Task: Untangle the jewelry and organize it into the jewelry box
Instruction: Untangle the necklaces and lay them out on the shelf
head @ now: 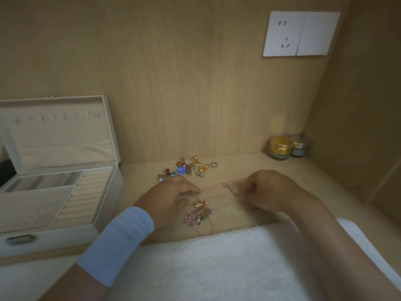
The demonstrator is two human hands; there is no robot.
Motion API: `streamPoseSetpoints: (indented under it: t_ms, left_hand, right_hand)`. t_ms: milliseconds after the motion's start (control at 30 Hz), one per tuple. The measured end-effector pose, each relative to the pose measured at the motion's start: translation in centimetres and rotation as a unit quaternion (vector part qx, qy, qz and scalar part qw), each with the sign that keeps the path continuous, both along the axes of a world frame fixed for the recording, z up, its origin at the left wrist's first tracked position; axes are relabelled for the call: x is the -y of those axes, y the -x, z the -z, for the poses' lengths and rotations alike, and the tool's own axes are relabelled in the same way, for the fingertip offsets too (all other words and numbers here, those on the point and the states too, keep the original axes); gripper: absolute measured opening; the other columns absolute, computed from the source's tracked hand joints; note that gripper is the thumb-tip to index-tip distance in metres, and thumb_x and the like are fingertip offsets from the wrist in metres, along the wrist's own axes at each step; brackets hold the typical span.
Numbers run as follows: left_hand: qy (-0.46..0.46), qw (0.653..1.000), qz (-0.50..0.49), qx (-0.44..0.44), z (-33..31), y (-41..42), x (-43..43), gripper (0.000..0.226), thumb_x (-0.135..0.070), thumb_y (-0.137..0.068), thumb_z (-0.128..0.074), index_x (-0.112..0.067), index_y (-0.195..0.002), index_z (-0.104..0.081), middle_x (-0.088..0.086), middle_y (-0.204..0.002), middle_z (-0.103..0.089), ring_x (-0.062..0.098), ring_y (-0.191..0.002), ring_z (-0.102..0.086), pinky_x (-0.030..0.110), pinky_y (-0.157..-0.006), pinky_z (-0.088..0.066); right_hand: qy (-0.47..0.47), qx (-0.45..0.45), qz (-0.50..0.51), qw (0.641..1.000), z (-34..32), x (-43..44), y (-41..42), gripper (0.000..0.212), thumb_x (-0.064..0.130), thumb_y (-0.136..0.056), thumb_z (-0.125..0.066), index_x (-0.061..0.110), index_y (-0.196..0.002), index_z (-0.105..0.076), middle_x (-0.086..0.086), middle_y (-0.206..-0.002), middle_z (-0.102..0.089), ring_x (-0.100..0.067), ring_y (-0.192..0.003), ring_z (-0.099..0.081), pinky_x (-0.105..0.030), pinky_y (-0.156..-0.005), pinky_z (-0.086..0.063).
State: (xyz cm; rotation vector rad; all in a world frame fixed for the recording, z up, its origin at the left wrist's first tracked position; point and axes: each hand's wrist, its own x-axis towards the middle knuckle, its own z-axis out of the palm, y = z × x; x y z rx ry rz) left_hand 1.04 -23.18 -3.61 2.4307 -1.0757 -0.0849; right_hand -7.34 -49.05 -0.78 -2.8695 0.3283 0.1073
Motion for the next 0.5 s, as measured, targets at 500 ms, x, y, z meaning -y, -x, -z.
streamPoseSetpoints:
  t_ms: [500]
  left_hand:
    - [-0.046, 0.998, -0.037, -0.017, 0.6, 1.7, -1.9, 0.038, -0.068, -0.068, -0.066, -0.044, -0.098, -0.065, -0.026, -0.104, -0.054, -0.004, -0.106, -0.042, 0.024, -0.095, -0.039]
  right_hand:
    - [-0.117, 0.037, -0.181, 0.976, 1.3, -4.7, -0.7, 0.014, 0.036, -0.076, -0.082, 0.036, -0.089, -0.075, 0.019, -0.085, -0.07, 0.003, -0.08, -0.062, -0.021, -0.077, -0.051]
